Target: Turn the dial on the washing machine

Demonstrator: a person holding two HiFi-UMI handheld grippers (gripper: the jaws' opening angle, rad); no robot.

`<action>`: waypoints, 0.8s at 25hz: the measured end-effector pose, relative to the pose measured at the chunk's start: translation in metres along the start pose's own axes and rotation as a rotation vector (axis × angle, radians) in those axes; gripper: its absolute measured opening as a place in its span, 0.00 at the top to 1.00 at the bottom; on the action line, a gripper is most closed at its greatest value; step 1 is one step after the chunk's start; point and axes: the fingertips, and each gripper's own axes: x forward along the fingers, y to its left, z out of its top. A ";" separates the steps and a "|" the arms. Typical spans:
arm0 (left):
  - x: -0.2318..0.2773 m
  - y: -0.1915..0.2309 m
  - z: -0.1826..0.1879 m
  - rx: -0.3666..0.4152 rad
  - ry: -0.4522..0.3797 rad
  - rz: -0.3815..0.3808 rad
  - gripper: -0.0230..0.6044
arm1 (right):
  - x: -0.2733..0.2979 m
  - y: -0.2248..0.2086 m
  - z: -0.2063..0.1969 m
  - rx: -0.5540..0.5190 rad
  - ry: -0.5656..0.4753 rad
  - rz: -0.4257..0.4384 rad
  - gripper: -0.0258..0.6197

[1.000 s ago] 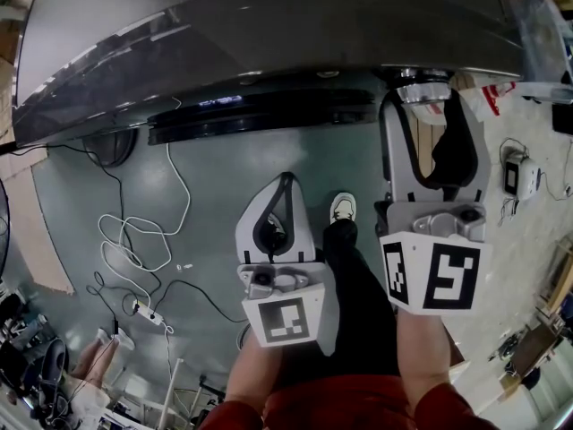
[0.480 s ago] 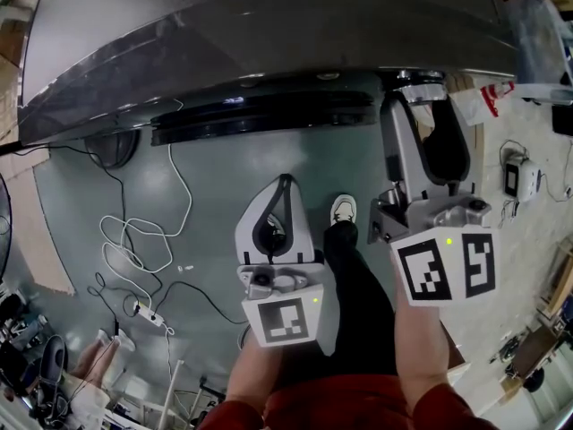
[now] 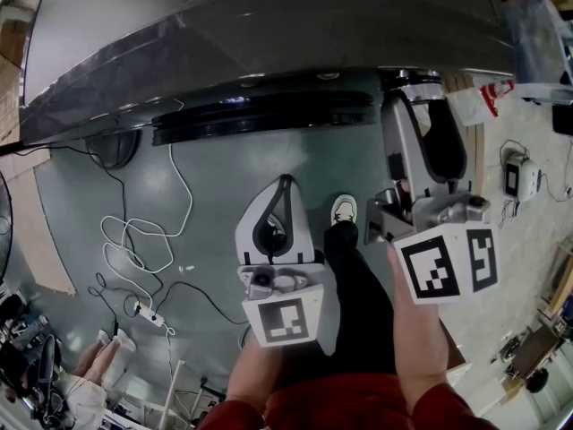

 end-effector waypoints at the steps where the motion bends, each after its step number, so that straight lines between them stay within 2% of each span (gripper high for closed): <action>1: 0.000 0.000 0.000 0.000 0.000 0.001 0.95 | 0.000 0.000 0.000 -0.003 -0.001 -0.001 0.53; 13: -0.001 0.001 0.000 -0.008 0.000 0.005 0.95 | 0.000 -0.001 0.000 0.035 0.002 0.002 0.53; 20: -0.002 0.002 0.002 -0.007 -0.006 0.007 0.95 | 0.001 -0.002 0.003 0.194 0.007 0.037 0.53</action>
